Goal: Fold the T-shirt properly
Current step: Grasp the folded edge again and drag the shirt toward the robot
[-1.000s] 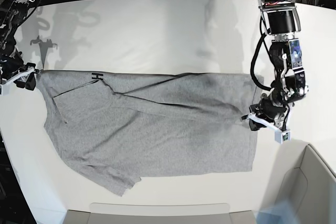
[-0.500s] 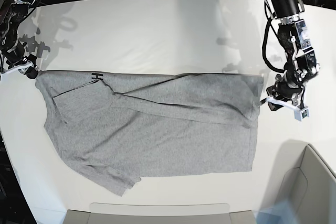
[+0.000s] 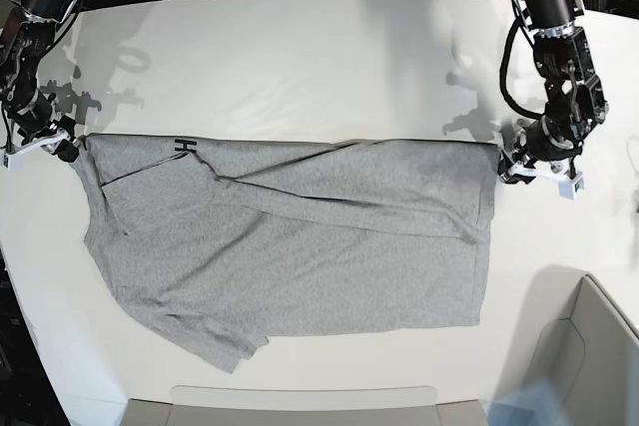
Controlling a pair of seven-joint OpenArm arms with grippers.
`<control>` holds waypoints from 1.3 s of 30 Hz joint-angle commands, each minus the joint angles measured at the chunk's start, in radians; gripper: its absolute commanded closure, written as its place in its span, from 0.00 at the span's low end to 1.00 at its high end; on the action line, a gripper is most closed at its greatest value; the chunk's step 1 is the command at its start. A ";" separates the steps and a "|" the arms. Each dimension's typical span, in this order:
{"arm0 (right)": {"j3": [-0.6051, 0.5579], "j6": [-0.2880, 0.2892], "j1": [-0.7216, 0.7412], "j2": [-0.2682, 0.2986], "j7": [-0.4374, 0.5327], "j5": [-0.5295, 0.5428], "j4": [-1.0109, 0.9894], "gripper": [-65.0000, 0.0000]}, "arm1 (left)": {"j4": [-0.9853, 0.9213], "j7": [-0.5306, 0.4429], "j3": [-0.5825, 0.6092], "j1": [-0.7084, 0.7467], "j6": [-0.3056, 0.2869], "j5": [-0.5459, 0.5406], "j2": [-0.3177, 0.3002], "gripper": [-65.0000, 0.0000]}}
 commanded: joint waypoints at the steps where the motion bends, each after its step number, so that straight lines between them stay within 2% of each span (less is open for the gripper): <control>1: 0.006 0.007 0.018 0.026 0.021 0.016 0.015 0.64 | 0.015 -0.015 -0.002 -0.017 -0.006 -0.013 -0.015 0.68; 3: 0.004 0.007 0.018 0.026 0.021 0.016 0.015 0.64 | 0.013 -0.012 0.001 -0.013 -0.008 -0.014 -0.015 0.68; 11: -0.004 0.007 0.041 0.018 0.021 0.016 0.012 0.64 | -0.011 -0.007 0.142 -0.006 -0.008 -0.014 -0.013 0.68; 15: -0.079 0.005 0.043 0.023 0.021 0.016 0.012 0.64 | -0.029 -0.015 0.143 -0.006 -0.009 -0.014 -0.007 0.69; 18: -0.103 0.005 0.043 0.024 0.021 0.016 0.012 0.76 | -0.026 -0.032 0.143 -0.004 -0.034 -0.014 -0.007 0.75; 21: -0.105 0.005 0.043 0.023 0.021 0.016 0.012 0.99 | -0.026 -0.036 0.143 -0.001 -0.109 -0.010 -0.006 0.91; 22: -0.105 0.005 0.043 0.023 0.021 0.016 0.012 1.00 | -0.026 -0.036 0.140 0.010 -0.123 -0.010 -0.006 0.98; 26: -0.102 0.005 0.035 0.031 0.021 0.015 0.016 1.00 | -0.019 -0.049 0.136 0.031 -0.134 -0.014 -0.006 1.00; 30: -0.096 0.005 -0.003 0.064 0.021 0.016 0.022 1.00 | 0.035 -0.058 0.131 0.076 -0.134 -0.014 -0.007 1.00; 37: -0.094 0.007 -0.141 0.084 0.019 0.020 0.184 1.00 | 0.148 -0.039 -0.002 0.165 -0.134 -0.014 -0.009 1.00; 39: -0.094 0.007 -0.186 0.086 0.015 0.021 0.230 1.00 | 0.164 -0.007 -0.019 0.188 -0.134 -0.014 -0.010 1.00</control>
